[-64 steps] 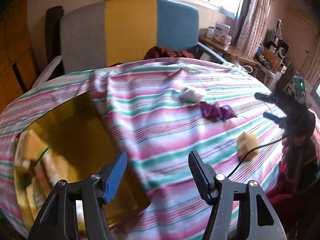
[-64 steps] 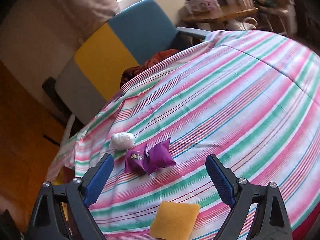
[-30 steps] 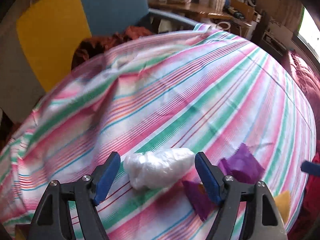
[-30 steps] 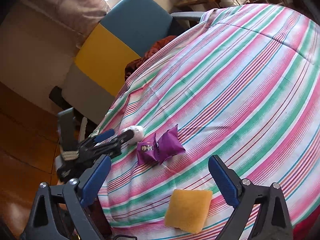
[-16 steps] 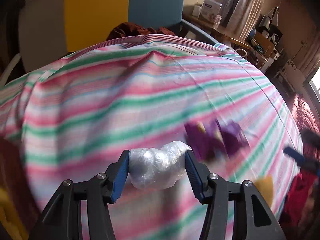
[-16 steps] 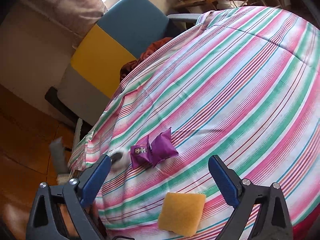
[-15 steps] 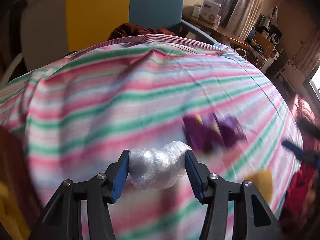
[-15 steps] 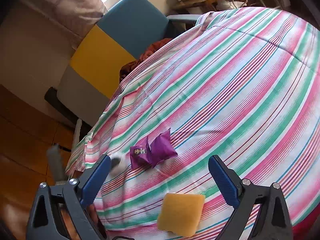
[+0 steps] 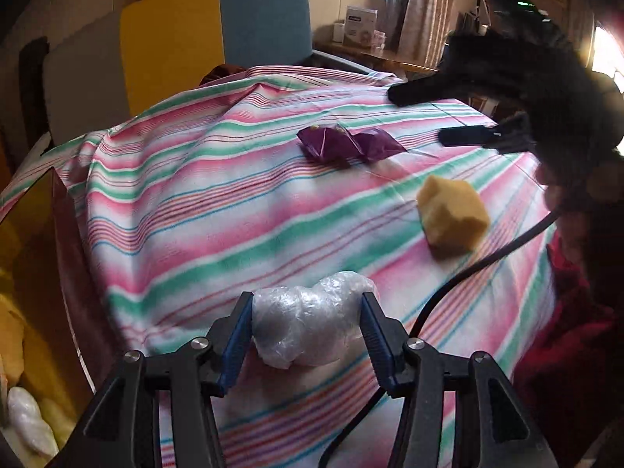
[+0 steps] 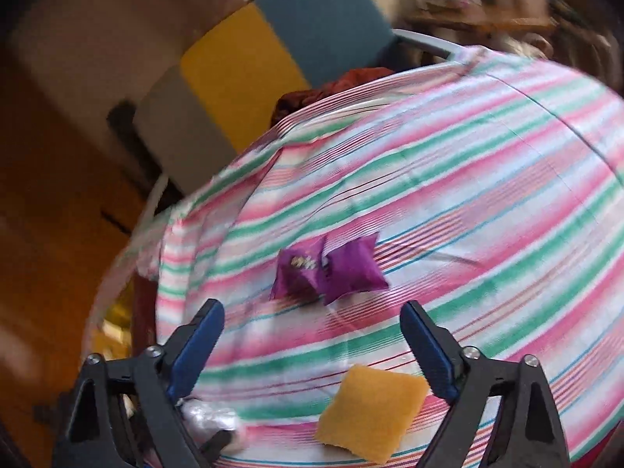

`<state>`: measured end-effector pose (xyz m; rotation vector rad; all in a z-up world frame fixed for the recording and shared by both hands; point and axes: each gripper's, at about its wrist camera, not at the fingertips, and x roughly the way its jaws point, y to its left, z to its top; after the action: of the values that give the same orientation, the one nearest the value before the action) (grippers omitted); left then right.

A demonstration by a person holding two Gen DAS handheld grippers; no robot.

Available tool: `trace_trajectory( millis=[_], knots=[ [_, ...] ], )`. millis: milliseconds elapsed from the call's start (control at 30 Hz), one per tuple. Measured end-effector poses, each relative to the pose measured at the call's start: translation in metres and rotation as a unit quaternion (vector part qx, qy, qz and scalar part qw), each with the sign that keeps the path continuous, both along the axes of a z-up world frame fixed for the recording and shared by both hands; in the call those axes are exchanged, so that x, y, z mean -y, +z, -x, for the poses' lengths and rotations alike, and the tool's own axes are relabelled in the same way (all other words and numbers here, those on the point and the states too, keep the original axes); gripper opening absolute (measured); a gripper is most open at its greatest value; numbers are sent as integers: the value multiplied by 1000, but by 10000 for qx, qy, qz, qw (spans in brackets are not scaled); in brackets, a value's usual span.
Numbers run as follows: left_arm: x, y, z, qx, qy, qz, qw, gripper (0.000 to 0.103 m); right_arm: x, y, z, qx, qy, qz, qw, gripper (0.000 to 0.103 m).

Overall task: Organize objects
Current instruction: 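Grasp the white plastic-wrapped ball with the left tool while the right tool grasps a purple packet, then carry the white wrapped ball into the gold tray and open the left tool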

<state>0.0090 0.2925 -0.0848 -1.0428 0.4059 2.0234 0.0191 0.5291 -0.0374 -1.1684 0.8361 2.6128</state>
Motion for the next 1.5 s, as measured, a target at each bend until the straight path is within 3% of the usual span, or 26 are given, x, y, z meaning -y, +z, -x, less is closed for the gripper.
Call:
trace_trajectory(
  millis=[133,233,367,400,467,567,600,633,667,700,733,967,1167,1300,1500],
  knots=[
    [13,-2,6,113,-59,-132,9998,54,26,-8,23,481,767,-612,9940,79],
    [19,-3,6,213,-61,-275,9994,54,44,-10,48,819,1513,-1437,9746,77],
    [19,-5,6,195,-111,-347,9991,54,65,-17,85,1304,2513,-2443,9275,77],
    [19,-6,6,204,-114,-365,9991,54,70,-20,94,1434,2742,-2730,9109,77],
    [19,-7,7,261,-133,-410,9987,54,74,-29,111,1616,3100,-3032,8865,77],
    [20,-8,8,358,-130,-479,9981,54,71,-43,130,1882,3411,-3146,8656,76],
    [21,-8,9,378,-131,-500,9979,54,68,-48,134,1959,3446,-3098,8643,76],
    [21,-9,9,401,-126,-522,9978,54,64,-52,137,2013,3421,-3077,8647,74],
    [22,-9,10,419,-122,-537,9976,54,58,-53,139,2021,3420,-2838,8727,65],
    [22,-10,10,459,-109,-557,9973,54,53,-51,140,2005,3424,-2531,8823,46],
    [23,-11,12,524,-80,-591,9968,54,49,-50,140,1980,3361,-2305,8915,46],
    [24,-11,8,509,-36,-598,9969,54,54,-47,112,1712,2914,-2004,9196,47],
    [25,-10,5,422,-46,-527,9977,54,57,-44,60,1401,2278,-1625,9498,47],
    [25,-7,3,327,-4,-406,9986,54,62,-49,31,1211,2066,-1429,9603,47],
    [33,9,-9,147,17,-431,9990,54,67,-49,26,1022,2024,-1438,9633,46]
  ],
)
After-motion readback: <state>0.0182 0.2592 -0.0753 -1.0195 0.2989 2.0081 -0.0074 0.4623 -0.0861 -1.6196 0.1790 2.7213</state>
